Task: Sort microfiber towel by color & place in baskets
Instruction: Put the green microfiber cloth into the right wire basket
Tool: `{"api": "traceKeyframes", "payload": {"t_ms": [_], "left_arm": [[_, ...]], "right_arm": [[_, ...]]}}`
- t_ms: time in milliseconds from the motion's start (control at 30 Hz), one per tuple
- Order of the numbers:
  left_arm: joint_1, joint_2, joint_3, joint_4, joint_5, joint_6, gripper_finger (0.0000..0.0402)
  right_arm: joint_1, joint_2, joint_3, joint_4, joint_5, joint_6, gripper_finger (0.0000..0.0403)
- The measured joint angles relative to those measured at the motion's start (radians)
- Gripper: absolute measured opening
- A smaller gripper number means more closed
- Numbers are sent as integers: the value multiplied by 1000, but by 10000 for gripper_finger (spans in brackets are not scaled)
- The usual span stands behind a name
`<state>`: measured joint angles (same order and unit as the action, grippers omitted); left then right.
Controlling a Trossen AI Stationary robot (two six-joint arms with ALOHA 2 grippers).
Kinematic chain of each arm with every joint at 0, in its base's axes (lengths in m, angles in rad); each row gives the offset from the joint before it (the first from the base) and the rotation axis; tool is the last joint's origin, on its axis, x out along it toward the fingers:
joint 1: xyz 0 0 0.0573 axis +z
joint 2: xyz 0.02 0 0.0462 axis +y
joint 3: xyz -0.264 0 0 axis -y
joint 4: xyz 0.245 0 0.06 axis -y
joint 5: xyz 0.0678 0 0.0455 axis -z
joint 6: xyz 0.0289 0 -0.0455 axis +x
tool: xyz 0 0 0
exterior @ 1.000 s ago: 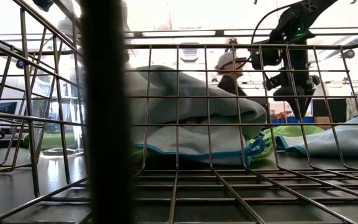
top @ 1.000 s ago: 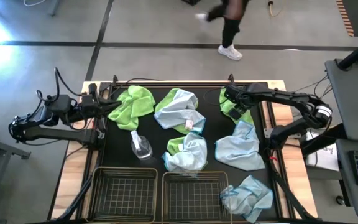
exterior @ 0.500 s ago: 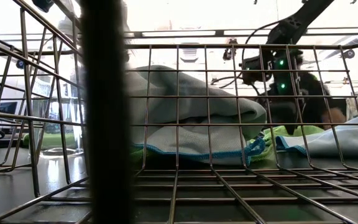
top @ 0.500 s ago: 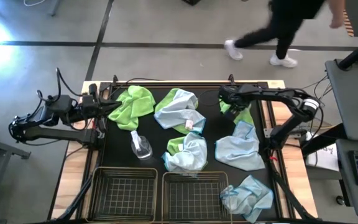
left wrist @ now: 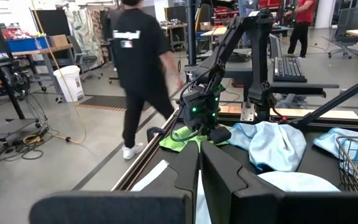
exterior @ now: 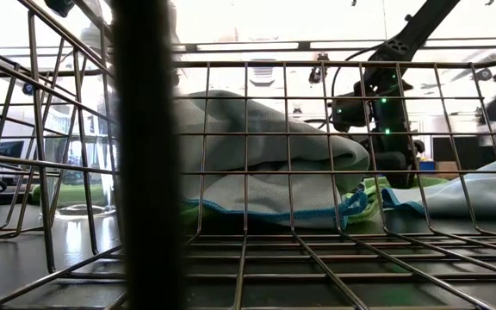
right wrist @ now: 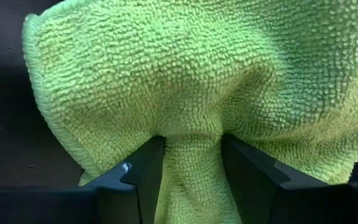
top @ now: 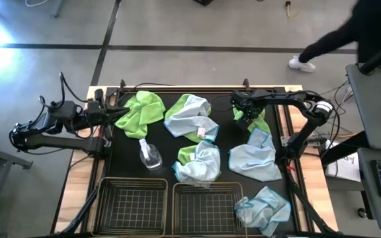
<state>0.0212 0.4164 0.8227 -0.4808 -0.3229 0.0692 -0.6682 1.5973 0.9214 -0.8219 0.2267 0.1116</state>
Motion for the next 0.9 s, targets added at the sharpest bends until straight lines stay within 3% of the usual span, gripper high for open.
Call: {"api": "traceKeyframes", "payload": {"t_ms": [200,533,900], "left_arm": [[0,0,0,0,0,0,2],[0,0,0,0,0,0,2],[0,0,0,0,0,0,2]], "right_arm": [[0,-26,-1,8,0,0,118],[0,-34,-1,22,0,0,17],[0,-54,-1,16,0,5,10]]}}
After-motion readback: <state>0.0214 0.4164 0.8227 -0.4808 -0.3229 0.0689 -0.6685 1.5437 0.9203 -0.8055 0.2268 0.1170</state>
